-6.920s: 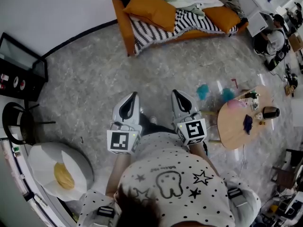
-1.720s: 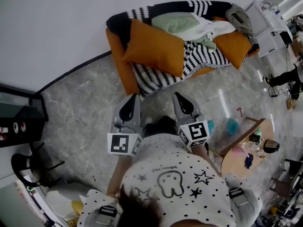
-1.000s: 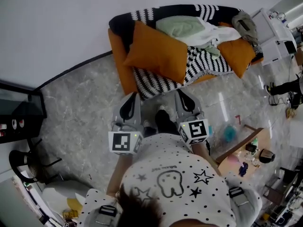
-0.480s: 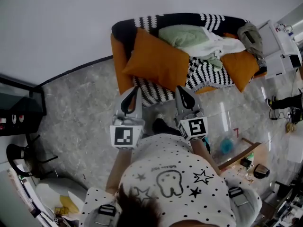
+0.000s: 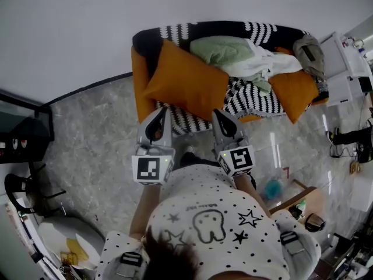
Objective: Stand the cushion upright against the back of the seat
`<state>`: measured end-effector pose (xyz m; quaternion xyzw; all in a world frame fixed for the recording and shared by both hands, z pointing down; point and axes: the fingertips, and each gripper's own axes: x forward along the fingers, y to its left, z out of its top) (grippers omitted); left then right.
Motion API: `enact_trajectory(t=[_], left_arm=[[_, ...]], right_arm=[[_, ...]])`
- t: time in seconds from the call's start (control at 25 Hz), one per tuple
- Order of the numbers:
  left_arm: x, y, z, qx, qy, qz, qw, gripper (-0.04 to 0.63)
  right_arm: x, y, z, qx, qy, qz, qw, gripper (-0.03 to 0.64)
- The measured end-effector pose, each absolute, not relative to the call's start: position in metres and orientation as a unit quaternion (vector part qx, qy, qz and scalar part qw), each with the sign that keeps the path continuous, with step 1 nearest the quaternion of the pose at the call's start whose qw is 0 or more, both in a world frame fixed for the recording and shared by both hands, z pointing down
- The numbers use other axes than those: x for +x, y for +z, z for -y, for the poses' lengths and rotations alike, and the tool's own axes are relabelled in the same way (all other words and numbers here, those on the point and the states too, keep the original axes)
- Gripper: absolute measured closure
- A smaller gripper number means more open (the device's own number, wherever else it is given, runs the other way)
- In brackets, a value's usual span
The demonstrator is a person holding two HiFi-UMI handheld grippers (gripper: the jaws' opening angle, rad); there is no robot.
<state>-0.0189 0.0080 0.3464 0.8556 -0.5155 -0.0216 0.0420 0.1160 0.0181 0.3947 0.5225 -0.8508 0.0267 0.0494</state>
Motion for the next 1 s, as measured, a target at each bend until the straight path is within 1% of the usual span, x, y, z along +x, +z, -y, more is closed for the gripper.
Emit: enact_trajectory(t=[0.2, 0.6, 1.0], left_arm=[[-0.005, 0.344, -0.002, 0.849, -0.024, 0.526, 0.048, 0.598], [0.002, 0.34, 0.007, 0.846, -0.027, 0.53, 0.057, 0.598], [0.007, 0.338, 0.051, 0.859, -0.03, 0.506, 0.065, 0.598]], right_arm=[[0.133, 0.401, -0.009, 0.515, 0.033, 0.855, 0.05, 0.621], [0.141, 0.406, -0.004, 0.521, 0.044, 0.851, 0.053, 0.621], [0.145, 0.405, 0.033, 0.543, 0.051, 0.836, 0.054, 0.621]])
